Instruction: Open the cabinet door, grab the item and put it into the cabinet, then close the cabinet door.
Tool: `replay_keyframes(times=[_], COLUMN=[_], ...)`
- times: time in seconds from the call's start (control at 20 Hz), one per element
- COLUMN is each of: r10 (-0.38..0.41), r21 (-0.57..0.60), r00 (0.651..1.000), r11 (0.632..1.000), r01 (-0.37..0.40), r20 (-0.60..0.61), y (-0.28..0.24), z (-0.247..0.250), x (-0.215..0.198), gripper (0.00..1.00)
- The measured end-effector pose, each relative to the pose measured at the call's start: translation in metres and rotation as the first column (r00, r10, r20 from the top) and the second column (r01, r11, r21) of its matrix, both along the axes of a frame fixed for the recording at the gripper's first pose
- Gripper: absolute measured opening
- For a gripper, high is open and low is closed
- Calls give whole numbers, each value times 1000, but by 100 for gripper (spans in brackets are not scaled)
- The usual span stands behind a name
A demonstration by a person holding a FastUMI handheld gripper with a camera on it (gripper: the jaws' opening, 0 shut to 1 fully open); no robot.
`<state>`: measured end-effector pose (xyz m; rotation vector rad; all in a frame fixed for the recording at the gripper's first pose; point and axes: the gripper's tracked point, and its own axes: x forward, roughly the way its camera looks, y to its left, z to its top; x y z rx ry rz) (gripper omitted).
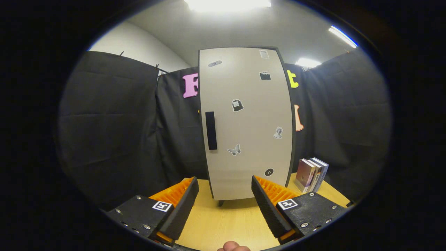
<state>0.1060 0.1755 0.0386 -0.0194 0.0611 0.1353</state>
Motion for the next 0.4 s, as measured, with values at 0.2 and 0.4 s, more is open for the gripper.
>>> replay_keyframes(times=[0.2, 0.4], r10=[-5, -19], r21=[-3, 0], r00=[1000, 1000], r11=[1000, 1000], r01=[5, 19], r20=[-6, -3], y=[2, -1], z=[-2, 0], x=[2, 6], gripper=[94, 94])
